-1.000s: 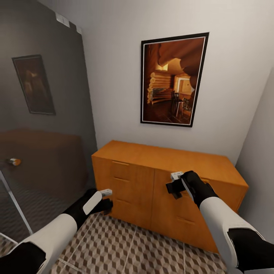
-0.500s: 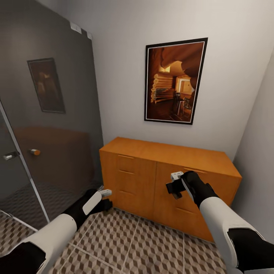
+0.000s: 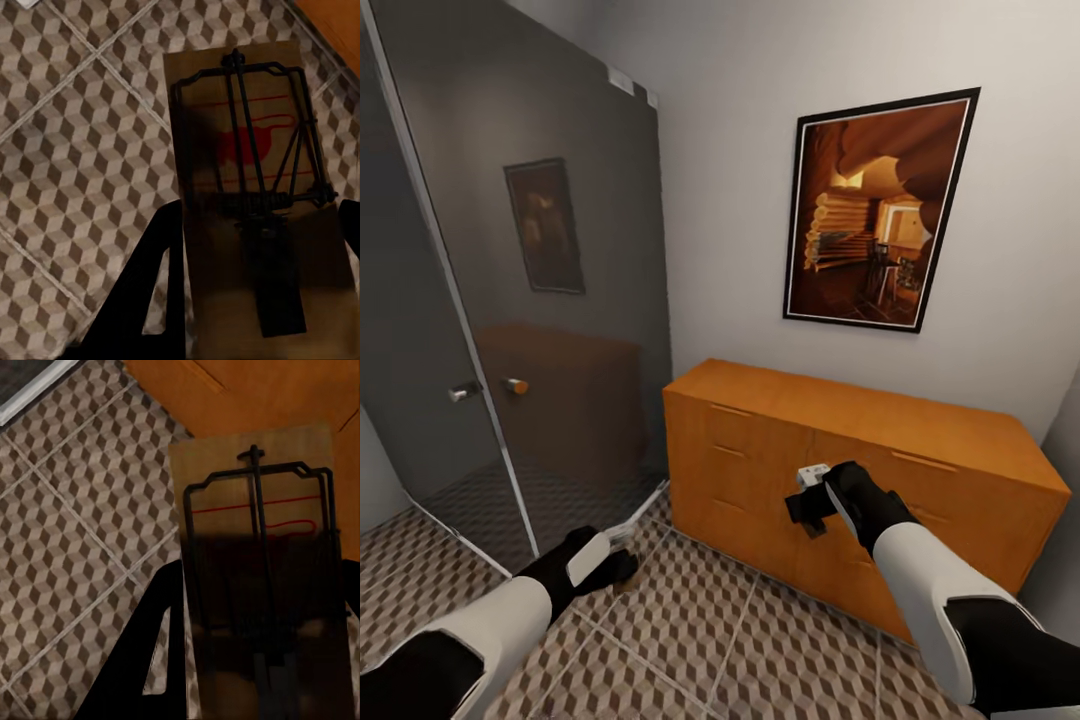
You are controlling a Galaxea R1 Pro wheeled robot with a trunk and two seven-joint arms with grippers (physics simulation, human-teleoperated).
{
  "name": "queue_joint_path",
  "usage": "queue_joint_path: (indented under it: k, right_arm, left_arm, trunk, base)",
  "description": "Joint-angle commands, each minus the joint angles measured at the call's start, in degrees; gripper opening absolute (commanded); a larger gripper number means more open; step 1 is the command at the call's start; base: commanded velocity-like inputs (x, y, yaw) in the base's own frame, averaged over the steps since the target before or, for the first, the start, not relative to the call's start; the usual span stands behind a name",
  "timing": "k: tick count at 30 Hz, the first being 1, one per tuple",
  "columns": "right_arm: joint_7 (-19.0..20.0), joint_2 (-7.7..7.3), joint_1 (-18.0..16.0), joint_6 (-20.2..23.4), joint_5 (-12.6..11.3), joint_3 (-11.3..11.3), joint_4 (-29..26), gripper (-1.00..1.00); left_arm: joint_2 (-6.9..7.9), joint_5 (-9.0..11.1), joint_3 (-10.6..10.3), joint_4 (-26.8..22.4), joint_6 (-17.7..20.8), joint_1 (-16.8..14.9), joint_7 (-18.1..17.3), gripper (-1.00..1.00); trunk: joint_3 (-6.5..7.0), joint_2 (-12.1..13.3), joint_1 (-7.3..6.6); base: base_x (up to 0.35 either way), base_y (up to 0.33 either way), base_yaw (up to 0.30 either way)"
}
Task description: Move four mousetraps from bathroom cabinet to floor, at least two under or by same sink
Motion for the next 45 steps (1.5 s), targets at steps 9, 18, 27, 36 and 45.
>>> queue_joint_path:
  k: [9,18,27,36,45]
  right_arm:
    - [-1.34,2.81,-0.03,-1.49,0.48,0.09,3.4,-1.0]
    - [-5.13,6.79,-0.03,-4.19,0.54,0.09,8.59,-1.0]
    - [-5.94,7.7,-0.03,-5.02,0.44,0.09,10.68,-1.0]
    - [-14.03,8.33,-0.03,-9.91,0.11,0.09,16.49,-1.0]
    - [-15.35,8.33,-0.03,-13.61,0.13,0.01,19.43,-1.0]
  left_arm:
    - [1.51,-1.06,-0.5,11.21,-8.58,-0.03,-9.39,-1.0]
    - [3.97,-1.59,-0.5,15.24,-12.37,-0.17,-10.53,-1.0]
    - [7.3,-1.12,-0.5,15.48,-17.03,0.05,-17.26,-1.0]
    - [7.55,-1.19,-0.42,15.49,-21.05,3.04,-17.91,-1.0]
    - [7.21,-1.45,-0.36,15.41,-21.58,5.47,-17.99,-1.0]
  trunk:
    - [-0.07,-0.05,0.0]
    - [-0.07,-0.05,0.0]
    - [-0.07,-0.05,0.0]
    - [-0.07,-0.05,0.0]
    - [-0.07,-0.05,0.0]
  base:
    - [0.0,0.0,0.276]
    - [0.0,0.0,0.277]
    - [0.0,0.0,0.277]
    - [0.0,0.0,0.28]
    - [0.0,0.0,0.298]
